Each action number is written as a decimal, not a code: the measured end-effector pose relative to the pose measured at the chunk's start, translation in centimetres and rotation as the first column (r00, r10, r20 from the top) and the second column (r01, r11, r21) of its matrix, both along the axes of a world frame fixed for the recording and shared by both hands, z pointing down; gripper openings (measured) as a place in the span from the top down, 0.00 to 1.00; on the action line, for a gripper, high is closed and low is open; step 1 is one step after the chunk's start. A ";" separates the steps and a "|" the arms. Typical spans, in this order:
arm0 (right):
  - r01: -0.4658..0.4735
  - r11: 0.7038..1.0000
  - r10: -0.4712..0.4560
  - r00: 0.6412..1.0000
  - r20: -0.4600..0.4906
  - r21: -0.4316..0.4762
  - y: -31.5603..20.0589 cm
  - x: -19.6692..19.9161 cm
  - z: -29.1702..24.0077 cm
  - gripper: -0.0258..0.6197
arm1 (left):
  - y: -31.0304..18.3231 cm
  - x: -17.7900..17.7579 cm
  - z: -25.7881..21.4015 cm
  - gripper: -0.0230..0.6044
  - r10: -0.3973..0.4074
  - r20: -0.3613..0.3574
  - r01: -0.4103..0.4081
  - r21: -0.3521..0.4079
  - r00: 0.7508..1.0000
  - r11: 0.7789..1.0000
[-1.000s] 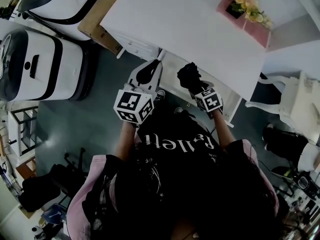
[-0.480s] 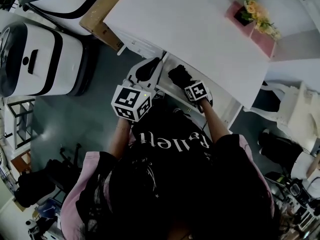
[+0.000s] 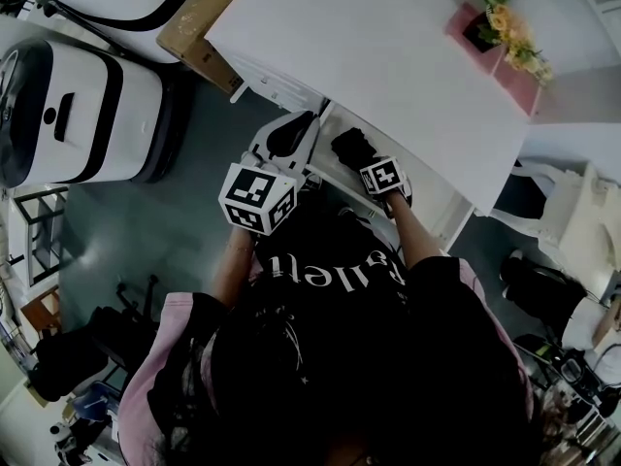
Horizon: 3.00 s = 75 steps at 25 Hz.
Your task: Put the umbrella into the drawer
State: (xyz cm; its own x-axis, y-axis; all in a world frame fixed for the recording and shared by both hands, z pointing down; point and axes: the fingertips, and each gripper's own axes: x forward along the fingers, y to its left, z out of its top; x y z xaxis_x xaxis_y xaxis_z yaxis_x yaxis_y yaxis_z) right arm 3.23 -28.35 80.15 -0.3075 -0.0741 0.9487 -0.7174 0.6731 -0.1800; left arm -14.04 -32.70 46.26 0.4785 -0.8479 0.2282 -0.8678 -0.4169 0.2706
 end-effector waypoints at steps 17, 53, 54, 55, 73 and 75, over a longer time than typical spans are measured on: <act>-0.230 0.970 0.215 0.963 0.165 0.079 -0.9 0.6 -5.7 0.53 | -1.6 2.4 -0.1 0.90 0.124 -0.037 -0.124 0.011 0.992 0.992; -0.770 0.510 0.477 0.624 0.619 0.383 5.5 5.7 -27.9 0.74 | 3.9 15.4 0.2 0.90 0.580 -0.074 -0.582 -0.008 0.811 0.813; -0.771 0.506 0.472 0.624 0.623 0.388 6.3 5.9 -28.3 0.76 | 4.8 15.7 -0.2 0.90 0.583 -0.070 -0.584 -0.002 0.810 0.811; -0.771 0.500 0.467 0.623 0.627 0.393 7.0 6.2 -28.7 0.77 | 5.6 16.0 -0.5 0.90 0.583 -0.066 -0.585 0.003 0.809 0.811; -0.725 0.528 0.342 0.659 0.670 0.443 26.3 7.2 -33.2 0.83 | 27.1 17.8 -3.6 0.90 0.519 -0.031 -0.518 0.033 0.854 0.855; -0.713 0.540 0.322 0.665 0.674 0.447 27.6 6.7 -33.2 0.84 | 28.7 17.3 -3.4 0.90 0.506 -0.015 -0.506 0.025 0.862 0.862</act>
State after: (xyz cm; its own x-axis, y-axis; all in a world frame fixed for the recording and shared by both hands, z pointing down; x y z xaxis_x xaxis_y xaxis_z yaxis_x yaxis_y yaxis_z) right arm 9.94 -0.78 46.95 -0.3607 -0.8767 0.3182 -0.9177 0.2728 -0.2887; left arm 3.30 -4.05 42.88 0.8473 -0.4922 0.1995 -0.5305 -0.8027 0.2726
